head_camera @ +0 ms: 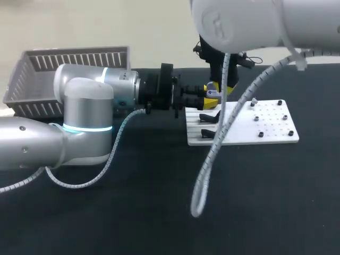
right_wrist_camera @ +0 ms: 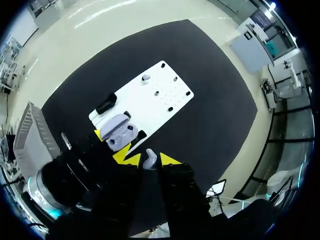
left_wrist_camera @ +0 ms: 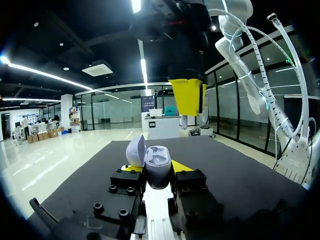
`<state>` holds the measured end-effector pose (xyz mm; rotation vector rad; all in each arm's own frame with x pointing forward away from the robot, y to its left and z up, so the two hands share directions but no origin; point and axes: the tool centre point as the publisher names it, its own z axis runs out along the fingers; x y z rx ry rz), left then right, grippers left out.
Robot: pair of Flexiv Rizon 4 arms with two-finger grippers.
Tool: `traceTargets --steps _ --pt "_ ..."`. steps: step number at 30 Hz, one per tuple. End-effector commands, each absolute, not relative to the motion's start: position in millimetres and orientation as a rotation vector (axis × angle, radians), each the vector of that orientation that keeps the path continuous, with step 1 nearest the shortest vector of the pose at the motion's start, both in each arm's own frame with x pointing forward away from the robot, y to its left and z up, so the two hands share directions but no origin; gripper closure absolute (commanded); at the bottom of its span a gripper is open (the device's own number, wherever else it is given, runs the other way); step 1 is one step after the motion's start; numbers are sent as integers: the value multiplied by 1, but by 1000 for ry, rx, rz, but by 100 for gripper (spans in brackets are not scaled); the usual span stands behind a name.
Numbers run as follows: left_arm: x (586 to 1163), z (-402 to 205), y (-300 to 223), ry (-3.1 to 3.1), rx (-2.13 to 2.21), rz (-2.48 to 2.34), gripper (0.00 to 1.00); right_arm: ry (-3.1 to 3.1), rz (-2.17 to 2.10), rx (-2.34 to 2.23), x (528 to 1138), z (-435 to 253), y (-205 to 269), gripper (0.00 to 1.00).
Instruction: Pick up each earbud case from the left stands, insert the matching earbuds, close the lid, and place the case in the box.
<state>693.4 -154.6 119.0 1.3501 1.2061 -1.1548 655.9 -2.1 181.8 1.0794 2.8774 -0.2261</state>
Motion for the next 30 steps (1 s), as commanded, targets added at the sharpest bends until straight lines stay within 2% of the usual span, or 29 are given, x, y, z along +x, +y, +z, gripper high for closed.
traceTargets --steps 1,30 --pt "692 118 -154 1204 1345 -1150 100 2874 -230 1118 665 186 0 100" --pt "692 118 -154 1204 1345 -1150 100 2883 -273 1202 685 168 5 100"
